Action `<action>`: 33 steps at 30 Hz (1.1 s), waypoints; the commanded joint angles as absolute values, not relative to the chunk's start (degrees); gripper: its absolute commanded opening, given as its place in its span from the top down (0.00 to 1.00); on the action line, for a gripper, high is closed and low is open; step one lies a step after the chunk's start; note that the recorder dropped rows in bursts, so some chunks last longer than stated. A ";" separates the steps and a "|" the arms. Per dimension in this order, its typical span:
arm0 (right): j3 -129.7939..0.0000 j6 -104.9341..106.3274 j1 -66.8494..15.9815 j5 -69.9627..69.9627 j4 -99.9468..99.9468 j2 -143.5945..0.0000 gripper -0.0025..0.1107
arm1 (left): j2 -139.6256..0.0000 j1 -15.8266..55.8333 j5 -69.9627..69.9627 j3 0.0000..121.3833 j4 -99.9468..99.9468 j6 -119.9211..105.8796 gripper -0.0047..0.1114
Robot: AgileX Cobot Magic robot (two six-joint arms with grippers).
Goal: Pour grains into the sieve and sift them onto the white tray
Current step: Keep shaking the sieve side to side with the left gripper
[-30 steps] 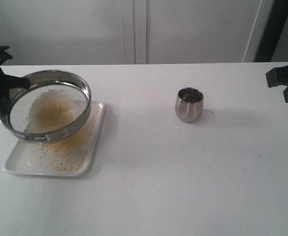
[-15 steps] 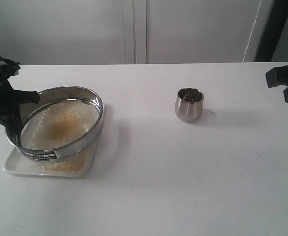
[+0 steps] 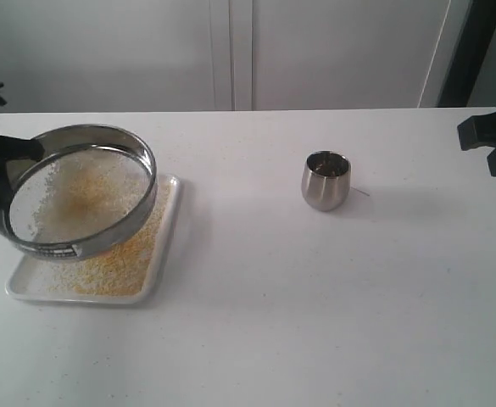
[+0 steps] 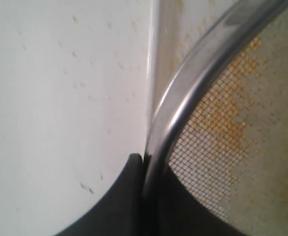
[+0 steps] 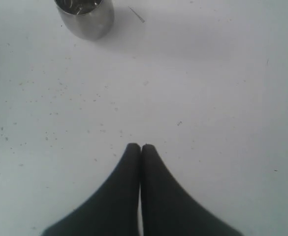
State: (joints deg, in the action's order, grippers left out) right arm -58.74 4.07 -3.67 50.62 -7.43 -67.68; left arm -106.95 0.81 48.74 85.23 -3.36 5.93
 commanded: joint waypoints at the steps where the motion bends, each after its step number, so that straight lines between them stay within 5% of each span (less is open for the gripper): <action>1: -58.53 4.12 -3.38 50.01 -7.20 -67.39 0.98 | -119.84 0.66 61.00 103.58 -5.30 8.32 0.96; 5: -58.53 4.12 -3.38 50.01 -7.20 -67.39 0.98 | -116.58 2.65 68.13 100.04 -7.58 2.25 0.96; 10: -58.53 4.12 -3.38 50.01 -7.20 -67.39 0.98 | -104.50 2.52 39.39 78.33 -4.75 5.84 0.96; 16: -58.53 4.12 -3.38 50.01 -7.20 -67.39 0.98 | -120.64 0.13 66.92 105.14 -5.96 5.19 0.96; 18: -58.53 4.12 -3.38 50.01 -7.20 -67.39 0.98 | -119.45 0.13 69.96 103.33 -5.58 2.94 0.96; 23: -58.53 4.12 -3.38 50.01 -7.20 -67.39 0.98 | -102.77 0.13 43.55 74.98 -7.67 2.27 0.96; 25: -58.53 4.12 -3.38 50.01 -7.20 -67.39 0.98 | -103.90 -0.30 34.70 74.58 -7.17 3.67 0.96; 30: -58.53 4.12 -3.38 50.01 -7.20 -67.39 0.98 | -119.61 -0.61 60.51 99.45 -8.10 3.43 0.96; 33: -58.53 4.12 -3.38 50.01 -7.20 -67.39 0.98 | -116.63 0.77 62.76 93.63 -9.34 0.42 0.96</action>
